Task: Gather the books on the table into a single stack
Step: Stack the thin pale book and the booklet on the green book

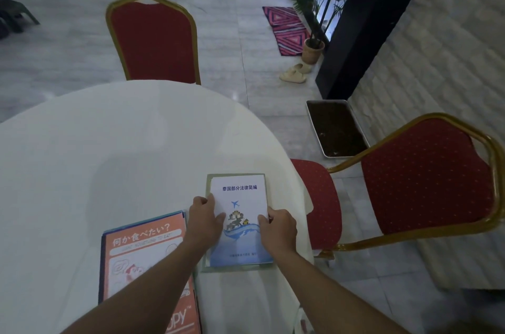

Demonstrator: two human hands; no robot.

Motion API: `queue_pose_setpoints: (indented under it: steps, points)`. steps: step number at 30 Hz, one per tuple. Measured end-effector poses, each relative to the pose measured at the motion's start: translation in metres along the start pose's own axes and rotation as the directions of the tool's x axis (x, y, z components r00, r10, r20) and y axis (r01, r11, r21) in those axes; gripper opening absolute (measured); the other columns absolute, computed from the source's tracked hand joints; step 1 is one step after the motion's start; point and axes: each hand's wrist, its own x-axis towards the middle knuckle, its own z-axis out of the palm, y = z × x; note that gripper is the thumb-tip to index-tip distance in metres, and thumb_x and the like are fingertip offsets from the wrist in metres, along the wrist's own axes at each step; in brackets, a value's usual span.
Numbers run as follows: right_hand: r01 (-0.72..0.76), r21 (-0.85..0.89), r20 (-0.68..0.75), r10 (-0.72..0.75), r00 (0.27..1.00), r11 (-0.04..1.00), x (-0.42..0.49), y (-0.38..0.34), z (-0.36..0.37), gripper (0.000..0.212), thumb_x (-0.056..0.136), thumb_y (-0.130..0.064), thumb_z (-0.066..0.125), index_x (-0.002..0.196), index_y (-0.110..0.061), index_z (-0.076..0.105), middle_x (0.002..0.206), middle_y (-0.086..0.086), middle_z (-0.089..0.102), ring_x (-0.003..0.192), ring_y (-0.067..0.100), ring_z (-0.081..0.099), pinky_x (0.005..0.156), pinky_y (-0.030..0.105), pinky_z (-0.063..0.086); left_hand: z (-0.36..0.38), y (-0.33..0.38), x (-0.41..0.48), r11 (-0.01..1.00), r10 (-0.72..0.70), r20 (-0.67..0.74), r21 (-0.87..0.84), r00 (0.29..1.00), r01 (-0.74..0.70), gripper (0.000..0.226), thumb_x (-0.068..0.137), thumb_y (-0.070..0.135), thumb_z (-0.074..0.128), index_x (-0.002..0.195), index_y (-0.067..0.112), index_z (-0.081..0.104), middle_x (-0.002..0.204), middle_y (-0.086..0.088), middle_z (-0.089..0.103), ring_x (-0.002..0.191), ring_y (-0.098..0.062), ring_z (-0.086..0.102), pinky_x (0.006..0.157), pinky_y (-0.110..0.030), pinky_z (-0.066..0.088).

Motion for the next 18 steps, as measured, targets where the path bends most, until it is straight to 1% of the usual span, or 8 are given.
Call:
queue_pose_setpoints:
  steps: [3, 5, 7, 9, 11, 14, 17, 18]
  points:
    - [-0.003, 0.007, 0.021, 0.002, 1.000, 1.000, -0.001, 0.002, 0.001, 0.021, 0.094, -0.021, 0.058, 0.076, -0.012, 0.057, 0.088, 0.012, 0.068, 0.080, 0.028, 0.062, 0.065, 0.026, 0.036, 0.003, -0.002, -0.002, 0.999, -0.009, -0.022, 0.049, 1.000, 0.010, 0.060, 0.096, 0.035, 0.053, 0.147, 0.010, 0.034, 0.142, -0.018, 0.037, 0.128, -0.036, 0.040, 0.107, -0.039, 0.035]
    - [0.016, 0.008, 0.054, -0.017, 0.998, 1.000, -0.002, 0.002, 0.000, 0.015, 0.096, -0.021, 0.054, 0.090, -0.011, 0.064, 0.090, 0.010, 0.070, 0.084, 0.029, 0.063, 0.067, 0.028, 0.037, 0.006, -0.005, -0.003, 0.999, -0.030, -0.002, -0.012, 1.000, 0.030, 0.063, 0.096, 0.036, 0.052, 0.150, 0.013, 0.028, 0.148, -0.020, 0.030, 0.134, -0.037, 0.036, 0.110, -0.041, 0.034]
    - [0.024, 0.008, 0.093, -0.025, 0.995, 1.000, -0.003, 0.002, -0.001, 0.016, 0.097, -0.021, 0.049, 0.097, -0.012, 0.063, 0.092, 0.009, 0.070, 0.081, 0.027, 0.058, 0.067, 0.029, 0.036, 0.008, -0.008, -0.004, 0.995, -0.030, 0.039, -0.090, 0.999, 0.034, 0.067, 0.097, 0.035, 0.051, 0.154, 0.015, 0.019, 0.149, -0.021, 0.032, 0.134, -0.036, 0.039, 0.109, -0.041, 0.037]
    - [0.020, -0.003, 0.127, -0.020, 0.992, 1.000, -0.002, 0.003, -0.003, 0.018, 0.098, -0.022, 0.047, 0.101, -0.012, 0.062, 0.093, 0.010, 0.070, 0.081, 0.028, 0.058, 0.067, 0.030, 0.037, 0.009, -0.010, -0.003, 0.993, -0.021, 0.064, -0.113, 0.998, 0.029, 0.069, 0.098, 0.034, 0.049, 0.155, 0.016, 0.014, 0.148, -0.020, 0.036, 0.133, -0.034, 0.043, 0.108, -0.040, 0.040]
    - [0.013, -0.010, 0.155, -0.012, 0.988, 1.000, 0.000, 0.003, -0.005, 0.020, 0.099, -0.023, 0.048, 0.104, -0.012, 0.064, 0.088, 0.008, 0.067, 0.083, 0.029, 0.060, 0.067, 0.030, 0.038, 0.008, -0.011, -0.001, 0.994, -0.016, 0.070, -0.108, 0.997, 0.024, 0.070, 0.099, 0.035, 0.049, 0.155, 0.016, 0.013, 0.147, -0.019, 0.037, 0.132, -0.032, 0.044, 0.107, -0.039, 0.041]
    - [0.000, -0.014, 0.172, 0.003, 0.985, 1.000, 0.002, 0.002, -0.009, 0.021, 0.099, -0.024, 0.049, 0.105, -0.014, 0.066, 0.084, 0.003, 0.063, 0.079, 0.024, 0.057, 0.065, 0.028, 0.037, 0.007, -0.011, 0.000, 0.996, -0.021, 0.071, -0.090, 0.997, 0.027, 0.070, 0.098, 0.037, 0.049, 0.155, 0.017, 0.013, 0.145, -0.019, 0.038, 0.130, -0.032, 0.046, 0.104, -0.039, 0.044]
    - [0.000, -0.015, 0.173, 0.002, 0.985, 1.000, 0.000, -0.001, -0.011, 0.020, 0.099, -0.023, 0.048, 0.102, -0.012, 0.065, 0.084, 0.002, 0.062, 0.077, 0.022, 0.055, 0.053, 0.026, 0.034, 0.008, -0.012, 0.000, 0.996, -0.026, 0.080, -0.083, 0.996, 0.033, 0.070, 0.098, 0.038, 0.049, 0.155, 0.018, 0.013, 0.144, -0.018, 0.038, 0.129, -0.032, 0.047, 0.103, -0.040, 0.047]
    - [-0.001, -0.017, 0.174, 0.003, 0.985, 1.000, -0.001, -0.002, -0.011, 0.020, 0.100, -0.022, 0.047, 0.100, -0.011, 0.063, 0.084, 0.001, 0.061, 0.075, 0.022, 0.054, 0.051, 0.023, 0.032, 0.007, -0.012, 0.000, 0.996, -0.025, 0.087, -0.083, 0.996, 0.032, 0.069, 0.098, 0.038, 0.049, 0.155, 0.018, 0.013, 0.144, -0.018, 0.038, 0.129, -0.032, 0.047, 0.103, -0.040, 0.048]
